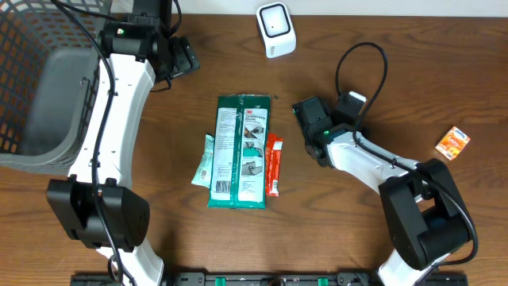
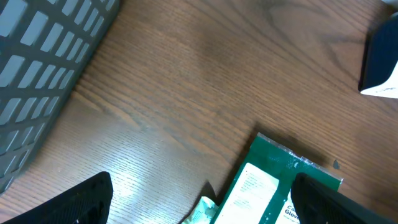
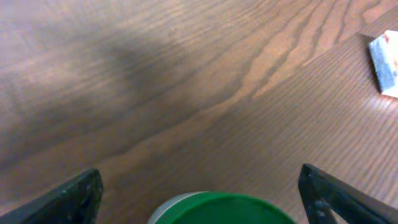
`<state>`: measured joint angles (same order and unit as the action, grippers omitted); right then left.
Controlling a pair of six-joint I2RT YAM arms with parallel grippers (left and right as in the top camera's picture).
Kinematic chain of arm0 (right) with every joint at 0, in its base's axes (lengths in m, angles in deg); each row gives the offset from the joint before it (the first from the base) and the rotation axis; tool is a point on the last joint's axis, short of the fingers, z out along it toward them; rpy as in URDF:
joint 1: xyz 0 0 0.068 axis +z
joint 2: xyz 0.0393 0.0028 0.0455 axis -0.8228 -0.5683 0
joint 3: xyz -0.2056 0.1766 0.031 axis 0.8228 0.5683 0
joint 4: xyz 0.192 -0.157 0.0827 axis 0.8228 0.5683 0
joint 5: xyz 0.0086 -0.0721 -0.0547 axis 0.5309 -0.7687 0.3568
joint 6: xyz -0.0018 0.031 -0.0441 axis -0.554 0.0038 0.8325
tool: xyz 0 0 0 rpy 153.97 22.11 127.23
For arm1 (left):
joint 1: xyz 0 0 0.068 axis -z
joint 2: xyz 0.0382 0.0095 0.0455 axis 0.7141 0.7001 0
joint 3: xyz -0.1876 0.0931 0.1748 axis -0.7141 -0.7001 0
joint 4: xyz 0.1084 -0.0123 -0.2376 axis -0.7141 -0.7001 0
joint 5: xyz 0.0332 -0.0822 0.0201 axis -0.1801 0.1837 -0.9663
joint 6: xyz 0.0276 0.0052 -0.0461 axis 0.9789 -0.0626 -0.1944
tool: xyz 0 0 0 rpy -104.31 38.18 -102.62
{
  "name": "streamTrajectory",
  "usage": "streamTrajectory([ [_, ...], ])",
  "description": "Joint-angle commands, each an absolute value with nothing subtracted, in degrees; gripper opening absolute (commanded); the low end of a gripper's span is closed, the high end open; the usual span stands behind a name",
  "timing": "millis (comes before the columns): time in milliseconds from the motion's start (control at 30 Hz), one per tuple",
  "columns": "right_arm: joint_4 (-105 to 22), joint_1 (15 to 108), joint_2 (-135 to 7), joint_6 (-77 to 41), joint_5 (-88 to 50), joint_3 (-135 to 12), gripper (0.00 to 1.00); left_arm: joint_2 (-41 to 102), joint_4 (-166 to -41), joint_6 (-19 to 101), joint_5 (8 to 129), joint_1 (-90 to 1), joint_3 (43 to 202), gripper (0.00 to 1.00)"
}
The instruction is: Scan the item barcode
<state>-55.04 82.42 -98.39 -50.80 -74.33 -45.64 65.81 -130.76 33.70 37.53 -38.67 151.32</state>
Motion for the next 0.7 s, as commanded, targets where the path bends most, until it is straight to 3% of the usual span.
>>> streamTrajectory([
  [0,-53.6,82.8,-96.2,-46.6,-72.8,-45.7,0.99,66.0,-130.9,34.0,36.8,-38.8,151.7,0.91],
  [367,-48.7,81.9,-80.0,-28.7,-58.0,-47.0,0.98,66.0,-130.9,34.0,36.8,-38.8,151.7,0.91],
  [500,-40.4,76.3,-73.0,-23.4,-41.0,-50.8,0.95,66.0,-130.9,34.0,36.8,-38.8,151.7,0.91],
  [667,-27.2,67.0,-73.8,-21.7,-24.2,-58.3,0.95,66.0,-130.9,34.0,36.8,-38.8,151.7,0.91],
])
